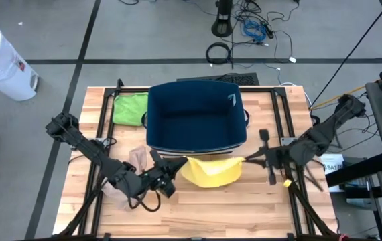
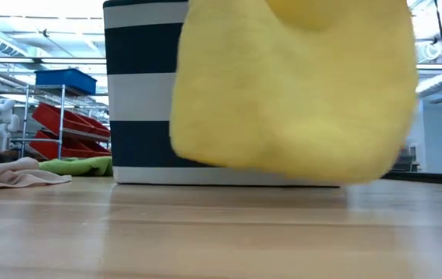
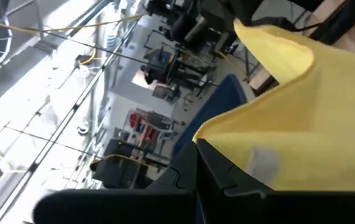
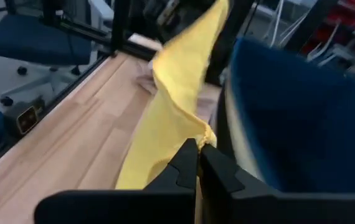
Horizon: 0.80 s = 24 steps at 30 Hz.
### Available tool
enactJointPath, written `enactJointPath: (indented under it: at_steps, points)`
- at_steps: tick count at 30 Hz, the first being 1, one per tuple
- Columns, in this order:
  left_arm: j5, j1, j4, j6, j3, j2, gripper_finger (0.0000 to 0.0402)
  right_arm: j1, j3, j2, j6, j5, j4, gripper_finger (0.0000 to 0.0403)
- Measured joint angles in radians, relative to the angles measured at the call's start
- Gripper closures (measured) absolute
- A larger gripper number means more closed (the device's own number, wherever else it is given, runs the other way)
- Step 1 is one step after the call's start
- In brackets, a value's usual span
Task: Fold towel
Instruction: Fold the yellow towel
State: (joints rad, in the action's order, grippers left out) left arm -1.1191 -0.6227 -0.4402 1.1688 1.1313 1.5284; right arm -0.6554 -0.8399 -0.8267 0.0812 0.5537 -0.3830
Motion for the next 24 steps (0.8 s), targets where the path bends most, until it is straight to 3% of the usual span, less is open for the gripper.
enactJointPath:
  at_steps: [3,8,17,24]
  points:
    - [0.008,0.002,-0.041,0.034,0.0,0.0,0.0401,-0.002,-0.029,0.003,0.013,-0.032,-0.022,0.0403]
    - [0.061,-0.036,-0.012,-0.041,0.0,0.0,0.0401,-0.002,-0.034,-0.047,-0.065,-0.195,-0.085,0.0403]
    - [0.256,-0.093,0.389,-0.643,0.0,0.019,0.0401,-0.064,-0.034,-0.26,-0.17,-0.43,-0.042,0.0403]
    - [0.462,-0.09,0.464,-0.88,-0.002,0.079,0.0401,-0.073,-0.034,-0.464,-0.175,-0.545,0.087,0.0403]
